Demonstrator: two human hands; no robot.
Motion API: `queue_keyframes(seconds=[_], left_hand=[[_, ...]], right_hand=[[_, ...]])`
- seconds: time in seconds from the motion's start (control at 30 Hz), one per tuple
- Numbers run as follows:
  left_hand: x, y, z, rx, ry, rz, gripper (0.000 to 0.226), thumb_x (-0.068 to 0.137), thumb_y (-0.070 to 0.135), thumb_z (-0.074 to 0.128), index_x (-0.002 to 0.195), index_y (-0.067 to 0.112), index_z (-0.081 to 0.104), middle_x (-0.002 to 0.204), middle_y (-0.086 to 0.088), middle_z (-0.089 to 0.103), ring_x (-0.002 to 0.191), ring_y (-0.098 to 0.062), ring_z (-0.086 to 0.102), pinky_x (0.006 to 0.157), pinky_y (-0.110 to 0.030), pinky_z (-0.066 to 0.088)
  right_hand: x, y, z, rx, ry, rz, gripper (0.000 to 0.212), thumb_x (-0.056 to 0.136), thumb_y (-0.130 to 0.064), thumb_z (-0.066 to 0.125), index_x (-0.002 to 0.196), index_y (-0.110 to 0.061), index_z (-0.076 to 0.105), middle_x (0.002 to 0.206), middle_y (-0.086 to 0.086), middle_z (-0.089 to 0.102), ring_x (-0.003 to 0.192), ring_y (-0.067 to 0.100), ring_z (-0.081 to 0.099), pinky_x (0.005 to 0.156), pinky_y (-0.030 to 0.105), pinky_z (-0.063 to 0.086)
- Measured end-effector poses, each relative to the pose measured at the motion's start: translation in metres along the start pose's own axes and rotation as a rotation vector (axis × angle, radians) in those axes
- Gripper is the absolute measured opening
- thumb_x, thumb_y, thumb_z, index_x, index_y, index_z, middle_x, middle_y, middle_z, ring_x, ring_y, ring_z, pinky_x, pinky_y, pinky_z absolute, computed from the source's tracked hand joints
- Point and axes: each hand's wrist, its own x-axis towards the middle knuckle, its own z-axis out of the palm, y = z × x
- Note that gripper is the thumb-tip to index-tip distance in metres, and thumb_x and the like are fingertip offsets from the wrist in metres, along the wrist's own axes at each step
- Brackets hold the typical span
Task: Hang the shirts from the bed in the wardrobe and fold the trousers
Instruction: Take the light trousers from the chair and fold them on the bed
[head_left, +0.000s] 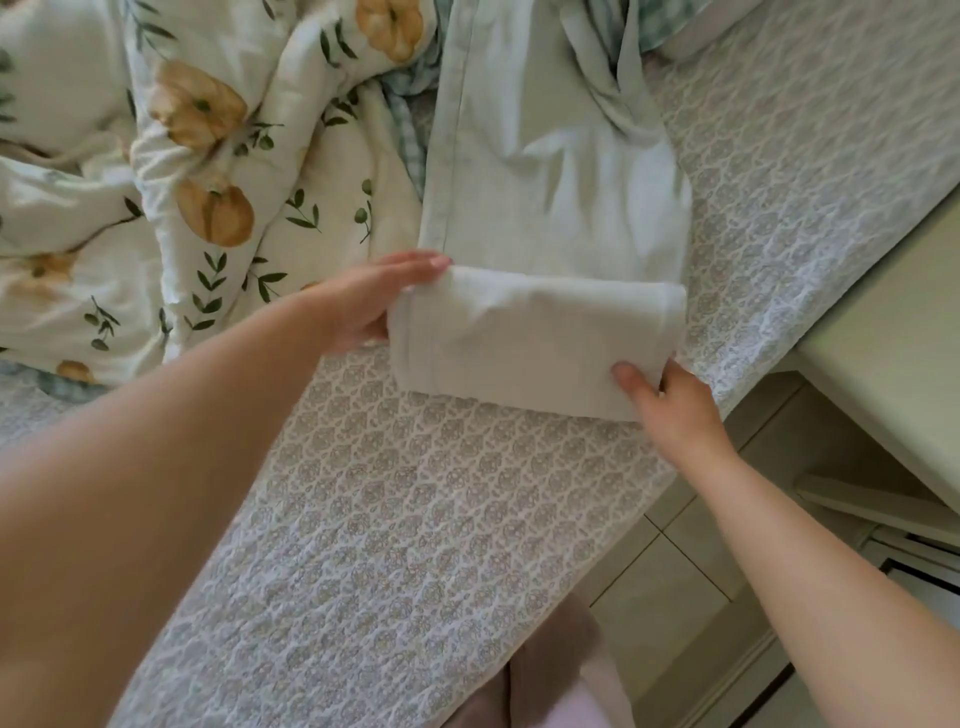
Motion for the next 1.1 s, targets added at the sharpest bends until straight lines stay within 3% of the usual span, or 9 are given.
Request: queue_keyframes(seconds=[0.1,0.3,0.4,0.57,0.7,0.83,0.93,1.0,1.1], left_hand=[[0.020,-0.025,0.012,-0.012,0.159,-0.035,0.077,0.075,0.056,0.060,0.141,0.021,0.038,0.128,-0.001,0.054,0.108,-0.024,0.058,0.089,-0.042,0.050],[0.034,-0.082,0.055,0.316,0.478,-0.024,0.056,0.085,0.043,0.063,0.130,0.018,0.040,0.111,0.003,0.057,0.092,-0.018,0.059,0.076,-0.036,0.055],[0.039,-0.086,0.056,0.438,0.491,0.001,0.051,0.088,0.047,0.058,0.126,0.018,0.041,0.108,0.001,0.059,0.092,-0.019,0.059,0.078,-0.039,0.054],[0.048,-0.087,0.051,0.369,0.633,-0.116,0.065,0.075,0.058,0.066,0.130,0.027,0.050,0.134,-0.002,0.031,0.126,-0.031,0.033,0.106,-0.052,0.036],[0.035,-0.084,0.062,-0.020,0.534,-0.178,0.059,0.080,0.053,0.064,0.129,0.023,0.052,0.102,0.003,0.057,0.084,-0.017,0.059,0.070,-0.033,0.053],[0.006,-0.017,0.042,-0.216,0.422,-0.243,0.057,0.086,0.052,0.060,0.126,0.012,0.053,0.081,-0.003,0.057,0.058,-0.012,0.044,0.052,-0.023,0.035],[-0.025,0.081,0.015,-0.070,0.557,-0.024,0.056,0.086,0.052,0.059,0.125,0.012,0.054,0.090,-0.002,0.063,0.060,-0.010,0.052,0.051,-0.020,0.042],[-0.060,0.140,0.003,-0.088,0.670,0.245,0.055,0.085,0.051,0.061,0.126,0.014,0.056,0.104,-0.001,0.065,0.081,-0.013,0.060,0.070,-0.025,0.050],[-0.126,0.170,-0.005,-0.176,0.780,0.674,0.037,0.075,0.063,0.063,0.098,0.035,0.066,0.085,0.018,0.070,0.082,0.000,0.066,0.069,-0.019,0.053]], right_hand=[[0.020,-0.002,0.003,-0.007,-0.006,0.142,0.035,0.089,-0.050,0.052,0.109,-0.021,0.058,0.092,-0.009,0.060,0.087,0.015,0.056,0.071,0.029,0.042],[0.017,0.010,0.021,0.036,0.141,0.162,0.030,0.088,-0.047,0.055,0.102,-0.020,0.054,0.089,-0.011,0.058,0.082,0.008,0.058,0.059,0.024,0.043],[0.016,0.009,0.025,-0.054,0.160,0.184,0.037,0.088,-0.049,0.053,0.103,-0.016,0.056,0.101,0.004,0.058,0.092,0.024,0.057,0.078,0.041,0.051],[0.026,0.007,0.027,-0.062,0.251,0.201,0.037,0.085,-0.041,0.063,0.098,-0.007,0.058,0.134,0.004,0.031,0.119,0.027,0.038,0.096,0.042,0.044],[0.030,-0.007,0.016,0.225,0.097,0.344,0.033,0.085,-0.039,0.064,0.110,-0.019,0.057,0.124,0.004,0.051,0.103,0.023,0.054,0.084,0.037,0.047],[0.036,-0.079,-0.027,0.395,-0.104,0.515,0.031,0.088,-0.036,0.061,0.113,-0.021,0.053,0.089,0.000,0.058,0.072,0.016,0.053,0.056,0.025,0.036],[0.044,-0.173,-0.080,0.295,0.006,0.335,0.035,0.090,-0.036,0.059,0.116,-0.014,0.054,0.089,0.004,0.055,0.065,0.015,0.047,0.051,0.024,0.031],[0.029,-0.237,-0.119,0.264,0.188,0.087,0.040,0.088,-0.040,0.059,0.118,-0.013,0.056,0.097,0.001,0.059,0.072,0.015,0.053,0.051,0.024,0.035],[-0.028,-0.280,-0.148,0.369,0.447,-0.352,0.022,0.083,-0.046,0.060,0.095,-0.028,0.063,0.078,-0.021,0.064,0.070,-0.008,0.060,0.052,0.010,0.043]])
